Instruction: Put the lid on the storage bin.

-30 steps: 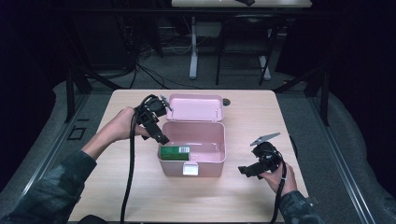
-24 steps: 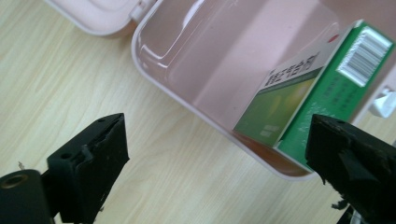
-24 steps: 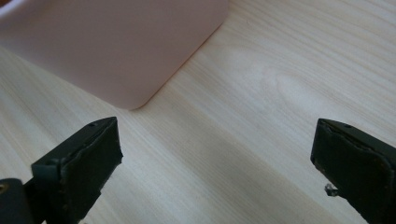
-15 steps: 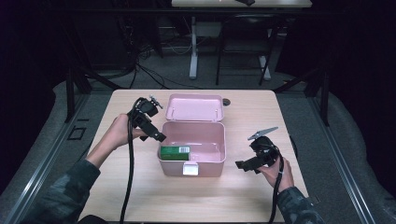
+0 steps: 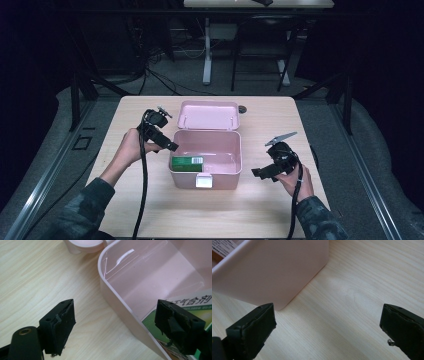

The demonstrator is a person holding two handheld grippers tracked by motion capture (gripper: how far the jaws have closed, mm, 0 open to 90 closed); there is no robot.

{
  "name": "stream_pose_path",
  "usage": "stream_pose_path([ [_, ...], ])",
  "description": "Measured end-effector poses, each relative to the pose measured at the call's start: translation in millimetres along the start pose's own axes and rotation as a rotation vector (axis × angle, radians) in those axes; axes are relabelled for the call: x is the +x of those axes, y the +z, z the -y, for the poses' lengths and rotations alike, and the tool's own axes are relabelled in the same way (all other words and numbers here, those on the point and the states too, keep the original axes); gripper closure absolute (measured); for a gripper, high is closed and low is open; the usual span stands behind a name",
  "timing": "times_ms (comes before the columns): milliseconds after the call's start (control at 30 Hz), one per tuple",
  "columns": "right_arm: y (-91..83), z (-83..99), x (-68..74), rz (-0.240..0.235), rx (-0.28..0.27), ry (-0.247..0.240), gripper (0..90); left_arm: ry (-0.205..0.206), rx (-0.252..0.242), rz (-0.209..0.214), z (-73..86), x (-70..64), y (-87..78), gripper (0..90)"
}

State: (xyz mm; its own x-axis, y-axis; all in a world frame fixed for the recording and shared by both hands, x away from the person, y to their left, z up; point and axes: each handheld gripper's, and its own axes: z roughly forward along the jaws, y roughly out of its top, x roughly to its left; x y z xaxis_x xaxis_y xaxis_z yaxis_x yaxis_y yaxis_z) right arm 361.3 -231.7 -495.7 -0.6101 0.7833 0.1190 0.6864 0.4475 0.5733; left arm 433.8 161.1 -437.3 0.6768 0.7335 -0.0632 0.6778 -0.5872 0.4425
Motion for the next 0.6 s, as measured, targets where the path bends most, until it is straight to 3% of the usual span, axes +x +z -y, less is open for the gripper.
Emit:
stream_pose_path([
  [200,-1.7,-6.3,-2.5,0.007,-0.009,-0.005,0.0,-0.033,-0.026,0.008,5.7,2.2,6.7,20.3],
  [300,-1.6,-10.8,-2.4,0.008,-0.013,-0.005,0.0,-0.073,-0.045,0.014,8.2,1.9,10.6,24.6],
  [600,-7.9,-33.0,-6.7,0.007,-0.065,-0.002,0.2,-0.111,-0.069,0.017,12.5,-2.3,21.0,36.0],
])
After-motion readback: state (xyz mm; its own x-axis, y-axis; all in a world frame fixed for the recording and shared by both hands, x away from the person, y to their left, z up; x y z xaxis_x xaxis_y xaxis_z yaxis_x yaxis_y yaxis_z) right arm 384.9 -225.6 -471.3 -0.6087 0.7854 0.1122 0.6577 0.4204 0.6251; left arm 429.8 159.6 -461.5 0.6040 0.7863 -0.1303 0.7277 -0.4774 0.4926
